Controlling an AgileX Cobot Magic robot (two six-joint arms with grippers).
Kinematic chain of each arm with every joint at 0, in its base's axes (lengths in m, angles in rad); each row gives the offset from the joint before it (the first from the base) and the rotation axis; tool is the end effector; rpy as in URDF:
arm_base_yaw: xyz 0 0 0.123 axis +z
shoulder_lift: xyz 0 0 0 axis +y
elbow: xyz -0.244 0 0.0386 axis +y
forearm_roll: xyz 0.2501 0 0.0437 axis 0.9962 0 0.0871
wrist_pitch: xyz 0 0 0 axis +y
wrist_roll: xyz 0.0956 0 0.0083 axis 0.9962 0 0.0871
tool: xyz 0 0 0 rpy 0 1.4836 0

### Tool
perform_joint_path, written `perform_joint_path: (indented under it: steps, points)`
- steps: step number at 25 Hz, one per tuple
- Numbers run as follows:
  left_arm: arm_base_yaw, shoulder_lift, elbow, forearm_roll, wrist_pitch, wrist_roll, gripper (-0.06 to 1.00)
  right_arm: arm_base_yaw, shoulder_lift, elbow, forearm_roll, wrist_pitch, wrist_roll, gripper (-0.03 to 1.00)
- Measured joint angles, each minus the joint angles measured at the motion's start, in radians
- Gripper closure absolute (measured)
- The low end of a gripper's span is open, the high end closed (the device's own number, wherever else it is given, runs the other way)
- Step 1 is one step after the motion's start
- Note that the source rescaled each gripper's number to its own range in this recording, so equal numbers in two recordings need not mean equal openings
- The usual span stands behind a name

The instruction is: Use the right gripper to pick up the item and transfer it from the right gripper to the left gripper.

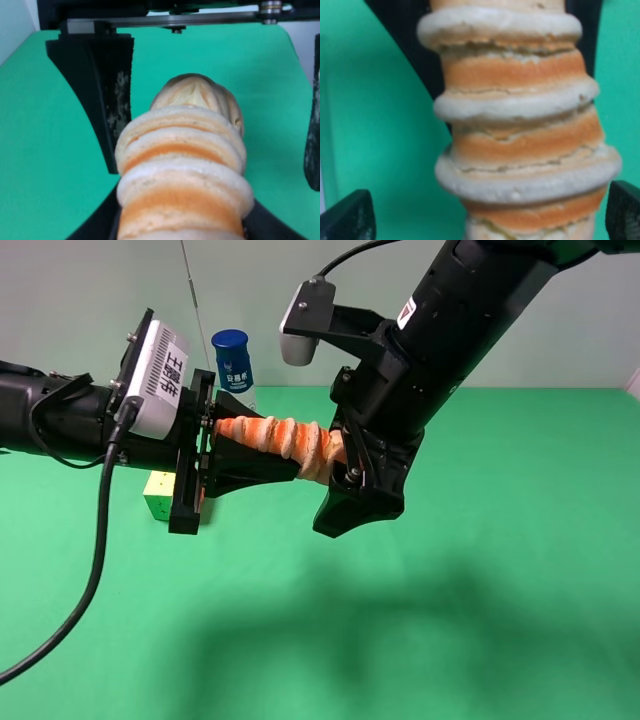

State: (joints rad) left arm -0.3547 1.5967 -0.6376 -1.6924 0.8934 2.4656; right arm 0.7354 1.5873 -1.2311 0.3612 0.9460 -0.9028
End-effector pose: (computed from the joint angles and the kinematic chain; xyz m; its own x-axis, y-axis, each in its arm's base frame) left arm 0.2273 -0.1634 0.1461 0.0205 0.4290 -0.9031 0.9839 0.1516 0.0944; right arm 0.2240 0.2398 0.2349 -0.0738 -0.8845 -0.4607 -0.9943 0.1007 -0.0339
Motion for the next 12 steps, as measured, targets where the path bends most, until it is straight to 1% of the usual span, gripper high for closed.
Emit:
perform_joint_path:
  steps: [7,10,12]
  points:
    - [0.000,0.000,0.000,-0.001,0.000,0.000,0.87,0.000,-0.105,-0.006,-0.018,0.005,0.021,-0.03]
    - [0.000,0.000,0.000,-0.001,0.000,0.000,0.88,0.000,-0.166,-0.011,-0.025,-0.002,0.079,-0.03]
    - [0.000,0.000,0.000,-0.001,0.000,0.000,0.88,0.000,-0.189,-0.011,-0.040,-0.021,0.140,-0.03]
